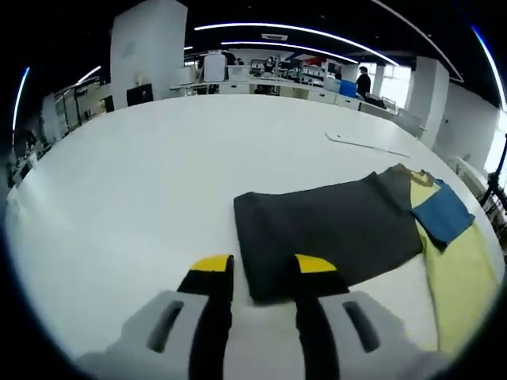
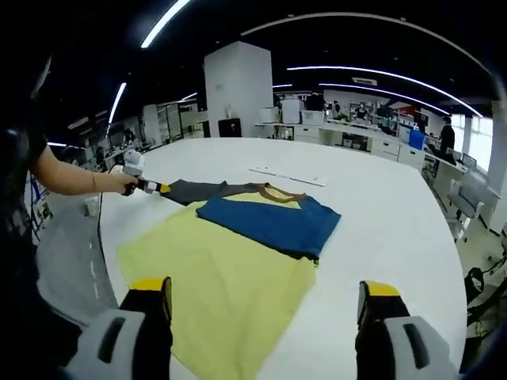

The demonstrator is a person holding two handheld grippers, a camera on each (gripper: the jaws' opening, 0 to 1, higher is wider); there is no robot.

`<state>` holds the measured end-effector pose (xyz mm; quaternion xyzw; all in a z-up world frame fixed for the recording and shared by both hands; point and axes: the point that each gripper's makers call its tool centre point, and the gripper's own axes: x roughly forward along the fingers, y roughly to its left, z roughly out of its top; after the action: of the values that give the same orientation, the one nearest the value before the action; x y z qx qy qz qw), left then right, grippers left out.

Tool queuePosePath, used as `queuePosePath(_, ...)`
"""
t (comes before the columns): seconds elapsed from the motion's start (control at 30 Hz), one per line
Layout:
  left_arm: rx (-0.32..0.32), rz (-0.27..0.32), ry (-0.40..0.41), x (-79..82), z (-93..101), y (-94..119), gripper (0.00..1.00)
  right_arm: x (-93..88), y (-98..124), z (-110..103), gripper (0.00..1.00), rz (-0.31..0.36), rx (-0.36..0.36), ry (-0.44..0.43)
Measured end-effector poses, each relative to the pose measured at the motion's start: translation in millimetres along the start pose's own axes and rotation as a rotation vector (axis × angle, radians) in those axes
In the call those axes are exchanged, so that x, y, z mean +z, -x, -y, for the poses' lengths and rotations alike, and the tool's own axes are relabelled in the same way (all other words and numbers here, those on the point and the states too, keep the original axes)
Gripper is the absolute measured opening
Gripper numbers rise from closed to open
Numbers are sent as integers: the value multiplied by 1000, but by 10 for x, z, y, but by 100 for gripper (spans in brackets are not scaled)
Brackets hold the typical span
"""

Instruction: Fold the garment on the visible template until the final outline fits inside the template.

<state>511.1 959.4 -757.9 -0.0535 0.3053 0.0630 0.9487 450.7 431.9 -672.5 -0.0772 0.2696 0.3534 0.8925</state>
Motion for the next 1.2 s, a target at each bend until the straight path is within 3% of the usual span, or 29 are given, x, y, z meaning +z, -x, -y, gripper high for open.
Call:
queuePosePath(0.13,17,-6,-3,8,-3,15,14,-19,7,-25,98,-4,-5,-3)
queuePosePath(0.27,17,-22,5,-1,24,16,11,-82,-9,-49,98,-26,-6,12)
queuePosePath(0.37,17,-51,65,-34,25,44,2,-89,-7,-76,99,-26,-1,5)
queuePosePath(0.4,21,-53,79,-46,8,39,2,-91,-5,-83,99,-24,-1,2)
queuePosePath(0.5,25,-53,23,-74,0,58,1,-115,5,-111,99,-27,5,-2)
queuePosePath(0.83,42,-56,44,-135,-29,143,1,-154,14,-171,99,-45,13,7)
queuePosePath(1.03,43,-33,1,-48,16,230,0,-142,15,-170,100,-42,11,11)
queuePosePath(1.2,40,-11,13,36,43,255,0,-146,8,-203,100,-49,5,24)
